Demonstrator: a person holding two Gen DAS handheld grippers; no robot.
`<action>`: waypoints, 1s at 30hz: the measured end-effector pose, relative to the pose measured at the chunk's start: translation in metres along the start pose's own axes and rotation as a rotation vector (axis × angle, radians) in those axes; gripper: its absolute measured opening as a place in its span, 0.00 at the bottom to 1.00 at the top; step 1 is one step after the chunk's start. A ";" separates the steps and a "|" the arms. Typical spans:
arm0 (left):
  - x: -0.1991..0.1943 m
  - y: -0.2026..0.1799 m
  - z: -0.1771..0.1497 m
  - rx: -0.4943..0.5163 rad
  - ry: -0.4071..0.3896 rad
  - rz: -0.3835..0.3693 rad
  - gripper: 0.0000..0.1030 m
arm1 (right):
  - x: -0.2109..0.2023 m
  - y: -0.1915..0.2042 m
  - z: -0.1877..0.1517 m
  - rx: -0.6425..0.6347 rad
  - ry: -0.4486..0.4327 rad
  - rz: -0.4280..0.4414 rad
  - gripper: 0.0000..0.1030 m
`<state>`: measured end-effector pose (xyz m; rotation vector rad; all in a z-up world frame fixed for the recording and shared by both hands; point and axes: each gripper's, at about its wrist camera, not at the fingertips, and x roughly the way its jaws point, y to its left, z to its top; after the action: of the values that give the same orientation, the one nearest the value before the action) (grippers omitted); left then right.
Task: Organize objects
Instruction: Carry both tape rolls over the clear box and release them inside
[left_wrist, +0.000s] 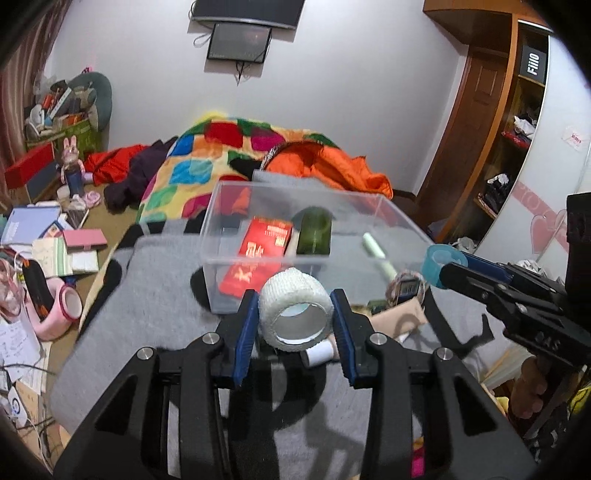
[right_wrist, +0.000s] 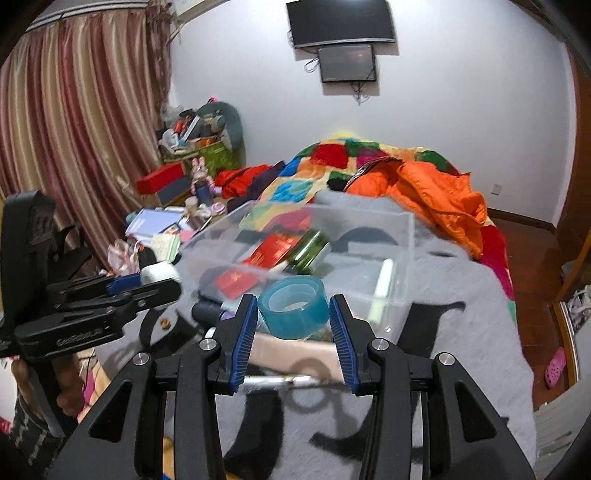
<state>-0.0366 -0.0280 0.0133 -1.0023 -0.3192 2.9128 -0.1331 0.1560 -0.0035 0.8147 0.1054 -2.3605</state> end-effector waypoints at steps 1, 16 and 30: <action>0.000 -0.001 0.002 0.002 -0.007 0.004 0.38 | 0.000 -0.002 0.003 0.008 -0.004 -0.005 0.36; 0.013 -0.004 0.046 0.011 -0.075 0.010 0.38 | 0.007 -0.028 0.047 0.050 -0.068 -0.088 0.36; 0.069 0.000 0.048 0.000 0.023 0.020 0.38 | 0.061 -0.039 0.051 0.074 0.023 -0.101 0.36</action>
<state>-0.1202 -0.0289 0.0090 -1.0443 -0.3094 2.9167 -0.2199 0.1405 -0.0022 0.8917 0.0704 -2.4630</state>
